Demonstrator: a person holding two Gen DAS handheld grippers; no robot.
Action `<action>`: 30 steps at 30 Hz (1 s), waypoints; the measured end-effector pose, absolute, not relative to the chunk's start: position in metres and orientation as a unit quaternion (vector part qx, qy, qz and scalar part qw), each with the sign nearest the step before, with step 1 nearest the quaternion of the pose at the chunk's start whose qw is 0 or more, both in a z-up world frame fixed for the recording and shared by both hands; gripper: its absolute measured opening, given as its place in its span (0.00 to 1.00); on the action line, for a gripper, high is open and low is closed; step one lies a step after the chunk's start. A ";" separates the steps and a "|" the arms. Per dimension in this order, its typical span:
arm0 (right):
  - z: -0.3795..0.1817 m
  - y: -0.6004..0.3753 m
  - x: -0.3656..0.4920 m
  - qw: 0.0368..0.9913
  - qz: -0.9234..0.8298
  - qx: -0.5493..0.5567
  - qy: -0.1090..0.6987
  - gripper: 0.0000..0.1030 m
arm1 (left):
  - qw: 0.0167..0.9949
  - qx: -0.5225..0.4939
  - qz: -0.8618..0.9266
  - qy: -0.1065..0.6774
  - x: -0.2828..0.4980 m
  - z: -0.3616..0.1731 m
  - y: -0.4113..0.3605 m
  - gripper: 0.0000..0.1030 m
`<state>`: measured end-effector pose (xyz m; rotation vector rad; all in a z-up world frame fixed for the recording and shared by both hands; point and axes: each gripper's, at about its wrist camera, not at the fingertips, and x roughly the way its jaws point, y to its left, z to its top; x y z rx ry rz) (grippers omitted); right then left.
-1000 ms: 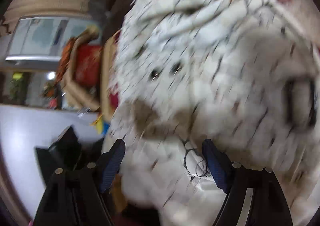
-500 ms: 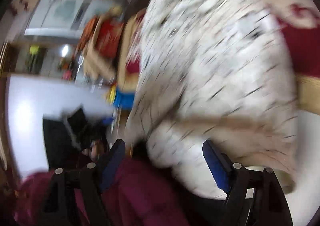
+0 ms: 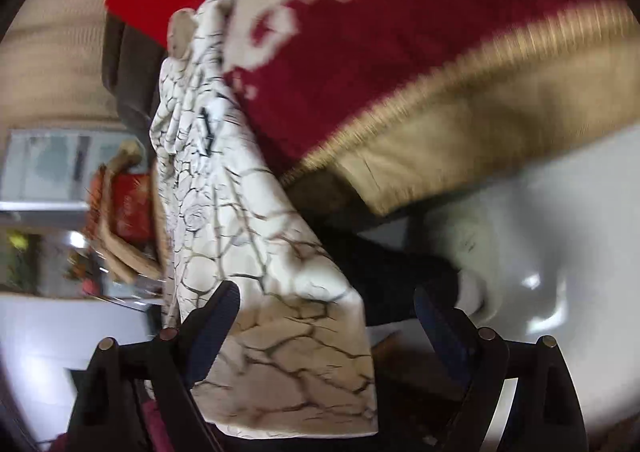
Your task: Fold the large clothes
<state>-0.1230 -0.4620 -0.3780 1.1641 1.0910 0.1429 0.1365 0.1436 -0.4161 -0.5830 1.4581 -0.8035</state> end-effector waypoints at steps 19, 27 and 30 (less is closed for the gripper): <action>-0.374 -0.390 -0.111 0.664 0.231 0.518 0.487 0.51 | 0.648 -0.262 -0.452 0.554 0.100 -0.362 0.129 0.29; -0.377 -0.390 -0.107 0.658 0.192 0.525 0.505 0.46 | 0.624 -0.315 -0.426 0.574 0.111 -0.388 0.136 0.82; -0.371 -0.392 -0.103 0.672 0.182 0.521 0.494 0.51 | 0.625 -0.317 -0.431 0.569 0.107 -0.390 0.134 0.50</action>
